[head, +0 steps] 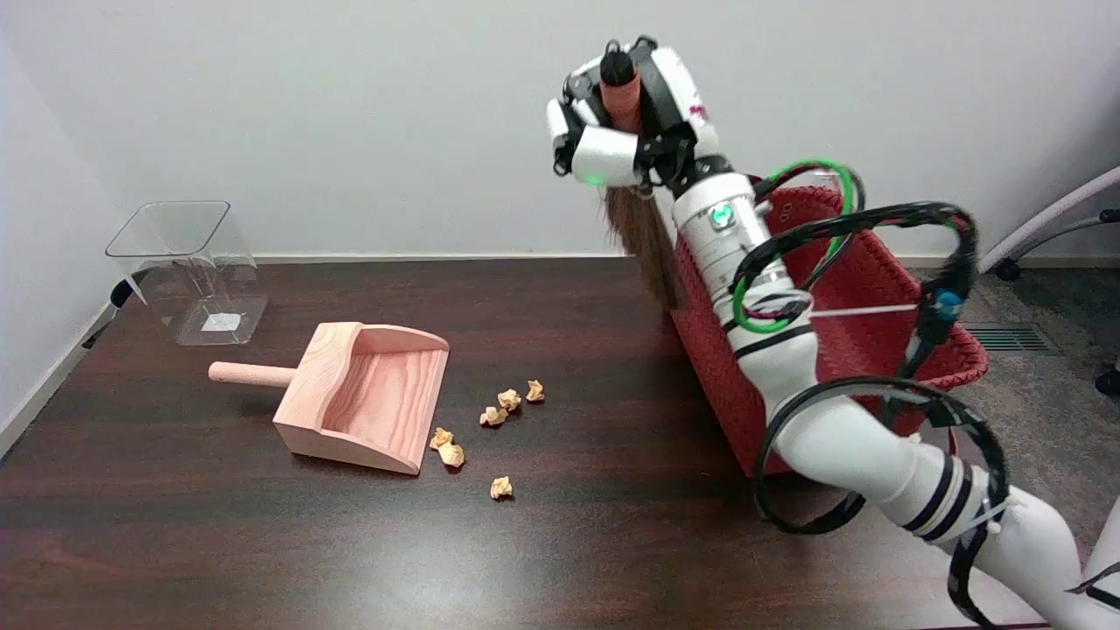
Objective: Sweep the paper balls into the dustpan.
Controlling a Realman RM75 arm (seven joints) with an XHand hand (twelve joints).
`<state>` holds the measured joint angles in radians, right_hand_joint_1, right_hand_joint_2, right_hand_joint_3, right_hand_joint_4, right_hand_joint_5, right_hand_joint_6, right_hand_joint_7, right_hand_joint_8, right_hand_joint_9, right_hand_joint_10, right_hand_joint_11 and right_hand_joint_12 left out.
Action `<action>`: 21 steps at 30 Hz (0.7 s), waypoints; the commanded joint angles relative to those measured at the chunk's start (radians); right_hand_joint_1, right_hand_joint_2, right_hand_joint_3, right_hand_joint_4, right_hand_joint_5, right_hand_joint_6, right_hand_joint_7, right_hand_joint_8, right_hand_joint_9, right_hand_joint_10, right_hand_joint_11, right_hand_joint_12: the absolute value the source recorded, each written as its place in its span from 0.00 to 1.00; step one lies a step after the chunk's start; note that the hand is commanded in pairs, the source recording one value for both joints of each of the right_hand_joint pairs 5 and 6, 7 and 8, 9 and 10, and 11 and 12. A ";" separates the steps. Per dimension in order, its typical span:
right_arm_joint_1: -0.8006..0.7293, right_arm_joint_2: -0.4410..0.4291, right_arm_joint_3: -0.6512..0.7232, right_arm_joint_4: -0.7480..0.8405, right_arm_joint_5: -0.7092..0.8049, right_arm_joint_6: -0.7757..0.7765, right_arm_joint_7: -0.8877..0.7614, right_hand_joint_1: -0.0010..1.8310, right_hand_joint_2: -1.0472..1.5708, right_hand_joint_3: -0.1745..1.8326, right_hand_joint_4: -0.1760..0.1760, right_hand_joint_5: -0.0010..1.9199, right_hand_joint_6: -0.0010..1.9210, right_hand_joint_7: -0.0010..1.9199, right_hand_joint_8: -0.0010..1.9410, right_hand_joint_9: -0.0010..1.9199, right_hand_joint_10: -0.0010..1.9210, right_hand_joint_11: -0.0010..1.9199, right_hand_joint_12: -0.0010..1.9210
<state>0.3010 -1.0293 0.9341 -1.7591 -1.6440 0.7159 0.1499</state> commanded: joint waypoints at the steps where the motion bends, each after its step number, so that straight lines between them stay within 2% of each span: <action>1: -0.039 -0.104 -0.126 0.149 0.065 0.106 0.007 0.70 0.71 0.66 0.50 1.00 1.00 1.00 0.99 1.00 1.00 1.00 1.00; 6: -0.059 -0.155 -0.138 0.192 0.081 0.126 0.008 0.71 0.72 0.66 0.50 1.00 1.00 1.00 0.99 1.00 1.00 1.00 1.00; 12: -0.092 -0.219 -0.134 0.180 0.178 0.116 -0.024 0.72 0.71 0.66 0.50 1.00 1.00 1.00 0.99 1.00 1.00 1.00 1.00; 14: -0.093 -0.225 -0.139 0.157 0.238 0.114 -0.079 0.72 0.72 0.65 0.50 1.00 1.00 1.00 0.99 1.00 1.00 1.00 1.00; 21: -0.065 -0.273 -0.192 0.062 0.431 0.200 -0.493 0.73 0.70 0.62 0.50 1.00 1.00 1.00 0.99 1.00 1.00 1.00 1.00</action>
<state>0.2420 -1.1784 0.8219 -1.6219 -1.5125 0.8135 0.1141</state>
